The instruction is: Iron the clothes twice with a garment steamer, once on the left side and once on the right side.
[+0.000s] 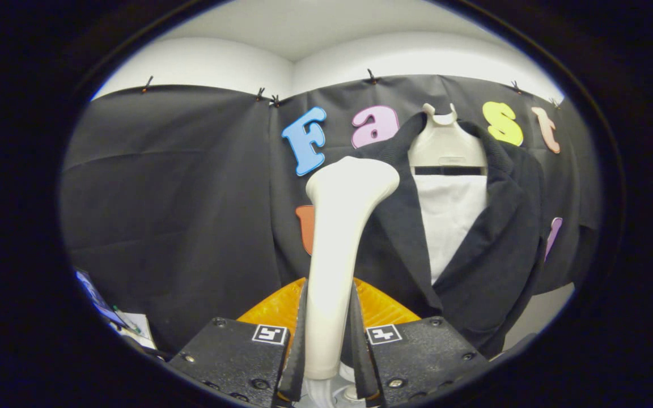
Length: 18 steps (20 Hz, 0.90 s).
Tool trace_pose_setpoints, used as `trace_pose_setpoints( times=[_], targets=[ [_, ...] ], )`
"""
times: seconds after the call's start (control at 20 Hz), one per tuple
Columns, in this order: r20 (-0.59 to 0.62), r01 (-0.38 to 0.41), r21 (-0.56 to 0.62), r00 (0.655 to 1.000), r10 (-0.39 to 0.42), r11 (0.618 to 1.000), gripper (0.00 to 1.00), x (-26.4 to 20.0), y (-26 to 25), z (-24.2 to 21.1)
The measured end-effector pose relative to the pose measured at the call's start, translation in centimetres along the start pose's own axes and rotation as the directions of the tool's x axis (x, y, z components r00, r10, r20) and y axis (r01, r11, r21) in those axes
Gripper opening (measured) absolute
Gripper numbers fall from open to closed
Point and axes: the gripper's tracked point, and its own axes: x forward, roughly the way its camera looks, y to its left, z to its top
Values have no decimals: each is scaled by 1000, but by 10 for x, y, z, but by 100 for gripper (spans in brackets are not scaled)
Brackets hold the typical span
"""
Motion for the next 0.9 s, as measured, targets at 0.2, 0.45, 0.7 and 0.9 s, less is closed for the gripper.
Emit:
trace_pose_setpoints(
  times=[0.2,0.45,0.7,0.9],
  targets=[
    [-15,29,4,999,-29,1000,38,28,-6,-4],
    [-39,62,3,997,-62,998,38,44,-22,-18],
    [-84,73,-1,994,-73,997,38,45,-31,-48],
    [-119,74,-9,990,-74,997,38,41,-34,-70]
  ],
)
